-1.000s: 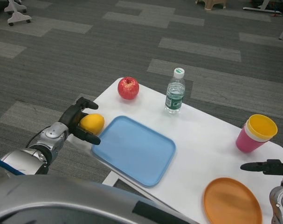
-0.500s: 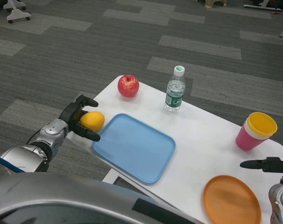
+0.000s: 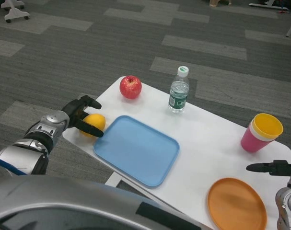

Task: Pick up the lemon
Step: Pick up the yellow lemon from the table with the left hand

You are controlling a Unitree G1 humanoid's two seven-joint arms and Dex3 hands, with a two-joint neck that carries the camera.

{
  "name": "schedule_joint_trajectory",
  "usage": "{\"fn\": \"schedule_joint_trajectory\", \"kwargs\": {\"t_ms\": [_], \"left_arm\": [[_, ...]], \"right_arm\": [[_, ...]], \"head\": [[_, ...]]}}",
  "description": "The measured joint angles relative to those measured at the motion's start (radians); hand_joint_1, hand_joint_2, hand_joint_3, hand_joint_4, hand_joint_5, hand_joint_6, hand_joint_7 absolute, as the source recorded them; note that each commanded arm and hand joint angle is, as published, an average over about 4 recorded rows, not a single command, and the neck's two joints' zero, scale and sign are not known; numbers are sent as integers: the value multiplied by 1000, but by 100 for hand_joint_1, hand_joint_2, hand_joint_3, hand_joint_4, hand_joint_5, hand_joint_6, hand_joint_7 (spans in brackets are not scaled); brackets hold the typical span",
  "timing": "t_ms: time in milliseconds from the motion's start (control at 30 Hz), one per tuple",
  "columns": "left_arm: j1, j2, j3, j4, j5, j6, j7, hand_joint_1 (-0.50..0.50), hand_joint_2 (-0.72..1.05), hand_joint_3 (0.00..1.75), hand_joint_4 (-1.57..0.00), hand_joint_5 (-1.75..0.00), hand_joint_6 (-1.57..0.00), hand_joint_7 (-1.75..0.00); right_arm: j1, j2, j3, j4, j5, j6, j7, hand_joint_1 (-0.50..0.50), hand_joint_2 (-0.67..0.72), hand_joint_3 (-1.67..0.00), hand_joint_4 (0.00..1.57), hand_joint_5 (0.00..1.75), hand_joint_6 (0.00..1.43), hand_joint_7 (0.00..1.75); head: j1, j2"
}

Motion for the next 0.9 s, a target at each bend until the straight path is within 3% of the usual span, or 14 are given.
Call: {"fn": "schedule_joint_trajectory", "kwargs": {"t_ms": [300,433,900], "left_arm": [[0,4,21,-2,-25,23,-41,50,105,9,0,-175,0,-168],[3,6,26,1,-71,17,-49,50,105,9,0,-175,0,-168],[48,-4,16,31,-322,-160,-50,50,105,9,0,-175,0,-168]], "right_arm": [[0,0,0,0,0,0,0,-46,53,0,0,0,0,0],[0,0,0,0,0,0,0,-46,53,0,0,0,0,0],[0,0,1,0,0,0,0,-46,53,0,0,0,0,0]], "head": [[-1,-1],[-1,-1],[2,-2]]}}
